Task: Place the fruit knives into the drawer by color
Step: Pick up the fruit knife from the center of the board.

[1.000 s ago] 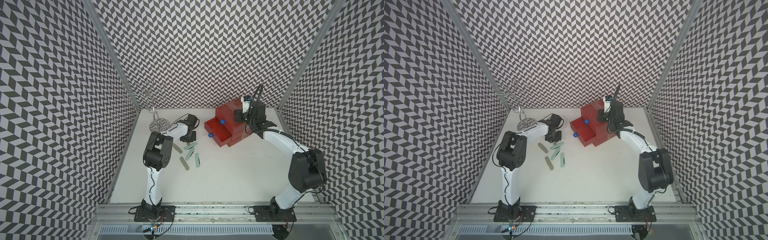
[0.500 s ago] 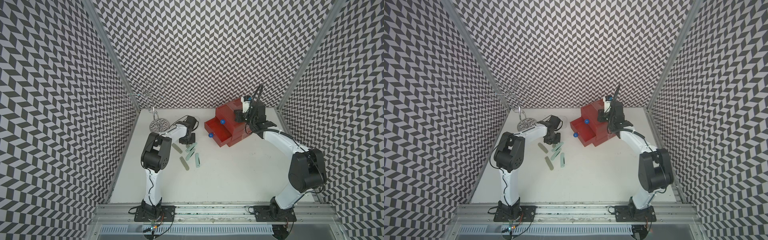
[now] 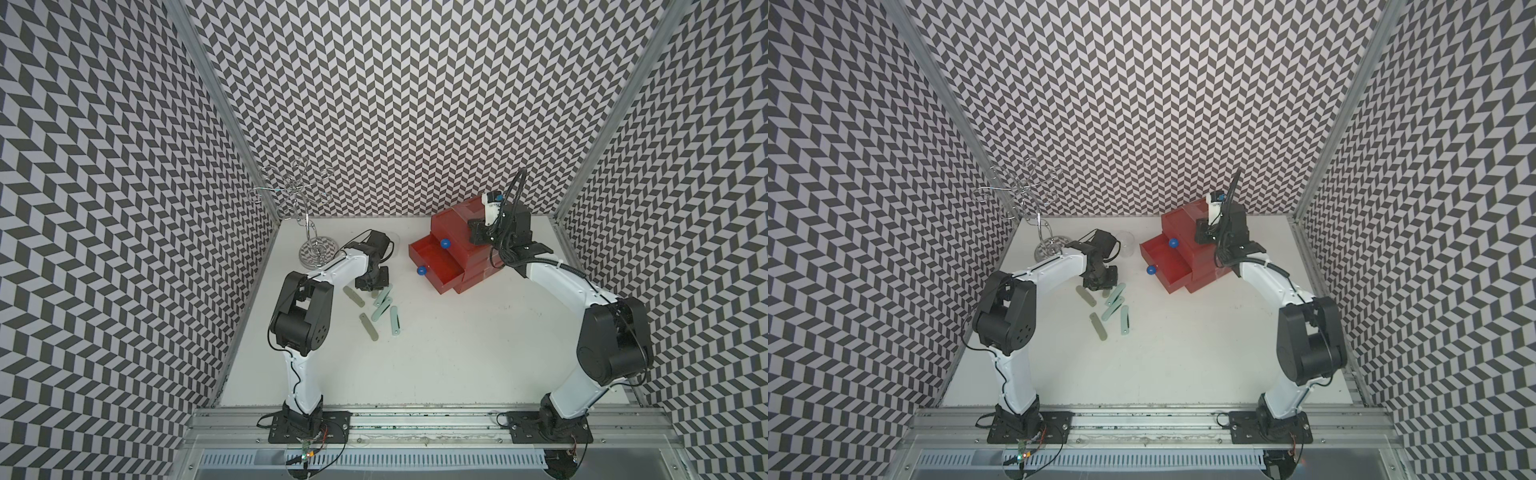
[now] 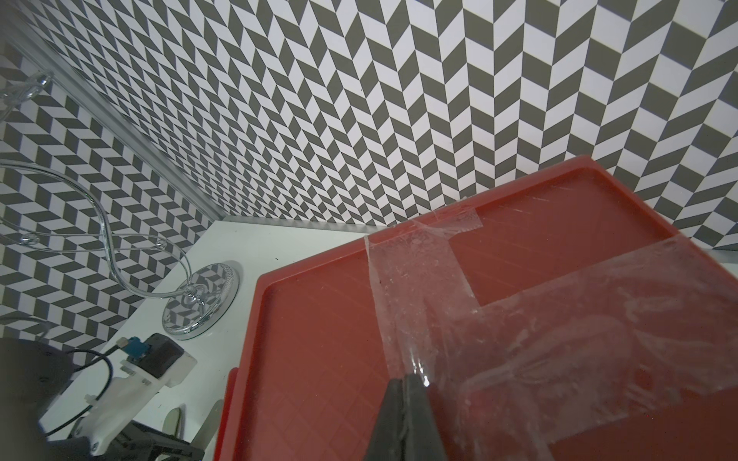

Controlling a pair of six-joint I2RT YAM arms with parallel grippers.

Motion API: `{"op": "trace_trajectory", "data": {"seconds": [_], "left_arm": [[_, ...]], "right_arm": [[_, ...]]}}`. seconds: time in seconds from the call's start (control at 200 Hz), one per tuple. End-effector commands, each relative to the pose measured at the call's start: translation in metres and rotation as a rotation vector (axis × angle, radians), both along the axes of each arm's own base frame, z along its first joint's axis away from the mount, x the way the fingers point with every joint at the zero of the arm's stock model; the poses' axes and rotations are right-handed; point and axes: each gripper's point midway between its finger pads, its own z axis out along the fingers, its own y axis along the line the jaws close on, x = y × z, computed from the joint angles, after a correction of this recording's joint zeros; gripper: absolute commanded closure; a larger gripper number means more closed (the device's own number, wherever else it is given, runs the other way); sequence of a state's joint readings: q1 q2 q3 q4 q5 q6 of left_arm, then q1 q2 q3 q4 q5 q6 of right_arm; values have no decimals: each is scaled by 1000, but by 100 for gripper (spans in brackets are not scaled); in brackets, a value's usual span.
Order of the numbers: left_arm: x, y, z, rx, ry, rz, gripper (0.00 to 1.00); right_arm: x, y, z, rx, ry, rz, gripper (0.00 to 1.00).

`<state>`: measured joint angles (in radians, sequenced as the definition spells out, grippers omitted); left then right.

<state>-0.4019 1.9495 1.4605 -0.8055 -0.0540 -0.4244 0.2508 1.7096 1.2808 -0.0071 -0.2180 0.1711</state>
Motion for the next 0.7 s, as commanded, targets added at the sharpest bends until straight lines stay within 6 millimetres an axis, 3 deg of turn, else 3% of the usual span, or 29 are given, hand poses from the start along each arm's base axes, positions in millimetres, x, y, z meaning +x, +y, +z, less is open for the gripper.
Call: {"op": "trace_trajectory", "data": {"seconds": [0.0, 0.32, 0.531, 0.696], "left_arm": [[-4, -9, 25, -51, -29, -2, 82], [-13, -39, 84, -244, -132, -11, 82], [-20, -77, 144, -449, -244, -52, 82], [-23, -112, 179, -635, -312, -91, 82]], "right_arm": [[-85, -6, -182, -99, 622, 32, 100], [-85, -6, -182, -100, 621, 31, 100], [-86, -7, -182, -103, 621, 29, 100], [-86, -7, -183, -103, 623, 29, 100]]}}
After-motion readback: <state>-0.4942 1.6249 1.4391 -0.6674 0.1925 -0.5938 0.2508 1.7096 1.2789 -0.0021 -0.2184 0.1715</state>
